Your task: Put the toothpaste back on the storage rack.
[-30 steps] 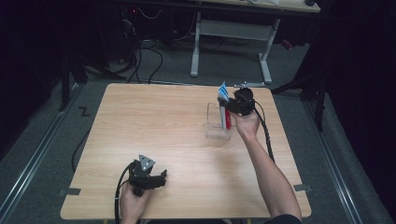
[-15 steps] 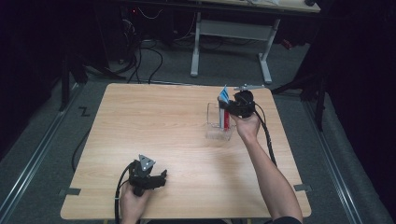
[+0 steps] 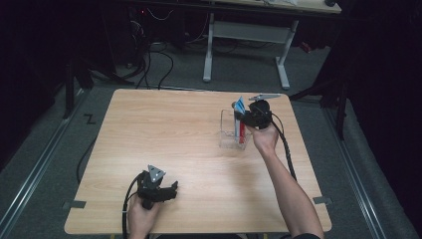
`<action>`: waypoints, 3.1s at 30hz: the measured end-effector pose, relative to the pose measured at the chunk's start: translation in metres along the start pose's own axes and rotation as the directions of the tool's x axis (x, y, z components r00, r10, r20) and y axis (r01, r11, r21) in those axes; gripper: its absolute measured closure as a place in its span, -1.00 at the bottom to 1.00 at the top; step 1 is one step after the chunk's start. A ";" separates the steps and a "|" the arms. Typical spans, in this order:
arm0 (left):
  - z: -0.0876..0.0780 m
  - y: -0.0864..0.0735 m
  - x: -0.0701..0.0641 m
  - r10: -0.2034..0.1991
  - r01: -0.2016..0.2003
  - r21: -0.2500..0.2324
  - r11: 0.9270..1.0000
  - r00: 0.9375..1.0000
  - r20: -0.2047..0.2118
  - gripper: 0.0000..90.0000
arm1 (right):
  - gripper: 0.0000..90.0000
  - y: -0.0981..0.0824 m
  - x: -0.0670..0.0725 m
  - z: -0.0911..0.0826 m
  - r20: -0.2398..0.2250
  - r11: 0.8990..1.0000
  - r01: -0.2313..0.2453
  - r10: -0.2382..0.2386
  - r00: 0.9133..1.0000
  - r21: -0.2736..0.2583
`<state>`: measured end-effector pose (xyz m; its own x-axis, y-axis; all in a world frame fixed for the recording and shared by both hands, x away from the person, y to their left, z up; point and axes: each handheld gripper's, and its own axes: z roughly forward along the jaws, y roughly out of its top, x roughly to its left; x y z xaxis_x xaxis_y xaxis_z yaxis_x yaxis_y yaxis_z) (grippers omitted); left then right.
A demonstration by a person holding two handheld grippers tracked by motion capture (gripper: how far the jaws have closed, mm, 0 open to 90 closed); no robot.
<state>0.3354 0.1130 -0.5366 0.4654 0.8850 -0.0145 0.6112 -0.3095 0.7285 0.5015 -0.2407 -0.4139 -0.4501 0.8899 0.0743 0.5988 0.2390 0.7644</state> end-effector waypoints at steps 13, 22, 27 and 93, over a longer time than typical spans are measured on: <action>0.000 0.000 0.000 0.000 0.000 0.000 1.000 1.000 0.000 -0.66 | 0.45 -0.001 -0.003 -0.006 0.036 1.000 0.012 -0.012 0.999 -0.001; 0.000 0.000 0.000 0.000 0.000 0.000 1.000 1.000 0.000 -0.66 | 0.39 -0.008 -0.011 -0.012 0.067 1.000 -0.015 0.017 0.998 -0.026; 0.000 0.000 0.000 -0.001 0.001 0.000 1.000 1.000 0.000 -0.66 | 0.27 -0.012 -0.016 -0.013 0.099 0.999 -0.036 0.038 0.994 -0.020; 0.000 0.000 0.000 -0.001 0.001 0.000 1.000 1.000 0.000 -0.66 | 0.03 -0.025 0.003 -0.081 0.075 0.993 0.062 -0.055 0.996 -0.097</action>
<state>0.3355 0.1129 -0.5365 0.4647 0.8854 -0.0150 0.6117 -0.3087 0.7284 0.4313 -0.2753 -0.3808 -0.4315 0.9020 -0.0157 0.5026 0.2548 0.8261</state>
